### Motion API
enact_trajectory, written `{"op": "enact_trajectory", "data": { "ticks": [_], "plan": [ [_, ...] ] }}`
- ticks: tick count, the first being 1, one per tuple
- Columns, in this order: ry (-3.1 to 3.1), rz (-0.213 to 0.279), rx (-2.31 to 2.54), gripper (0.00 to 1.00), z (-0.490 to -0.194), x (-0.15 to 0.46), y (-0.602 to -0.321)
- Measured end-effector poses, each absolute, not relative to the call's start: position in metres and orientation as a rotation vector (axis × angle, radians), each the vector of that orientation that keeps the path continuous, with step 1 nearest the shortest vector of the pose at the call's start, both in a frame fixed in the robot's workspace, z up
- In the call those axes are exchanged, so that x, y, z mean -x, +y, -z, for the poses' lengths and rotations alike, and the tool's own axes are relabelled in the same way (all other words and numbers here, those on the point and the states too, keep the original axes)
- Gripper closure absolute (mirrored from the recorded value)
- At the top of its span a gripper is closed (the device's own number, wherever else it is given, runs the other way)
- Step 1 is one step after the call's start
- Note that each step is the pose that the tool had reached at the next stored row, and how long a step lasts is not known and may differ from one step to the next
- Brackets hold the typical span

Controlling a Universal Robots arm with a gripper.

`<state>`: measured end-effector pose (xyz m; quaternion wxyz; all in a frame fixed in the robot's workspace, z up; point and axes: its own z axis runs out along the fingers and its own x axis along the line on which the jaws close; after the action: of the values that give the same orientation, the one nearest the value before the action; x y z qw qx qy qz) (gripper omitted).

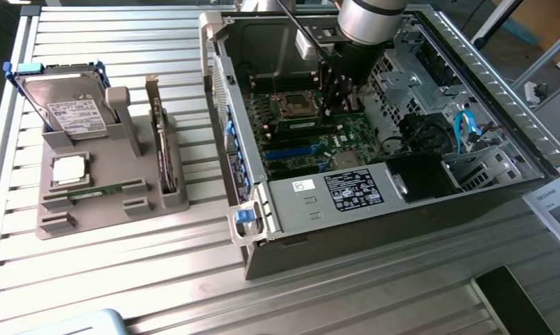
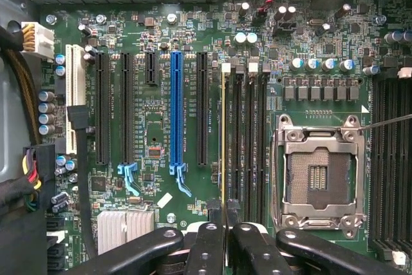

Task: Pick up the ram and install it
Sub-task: 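Insert the ram into the slot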

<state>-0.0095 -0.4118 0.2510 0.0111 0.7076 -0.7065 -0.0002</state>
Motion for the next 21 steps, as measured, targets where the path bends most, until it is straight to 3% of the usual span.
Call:
{"op": "enact_trajectory", "data": {
  "ticks": [21],
  "plan": [
    [-2.216,-0.023,-2.222,0.88,-0.2490,0.0148,-0.4095]
  ]
}}
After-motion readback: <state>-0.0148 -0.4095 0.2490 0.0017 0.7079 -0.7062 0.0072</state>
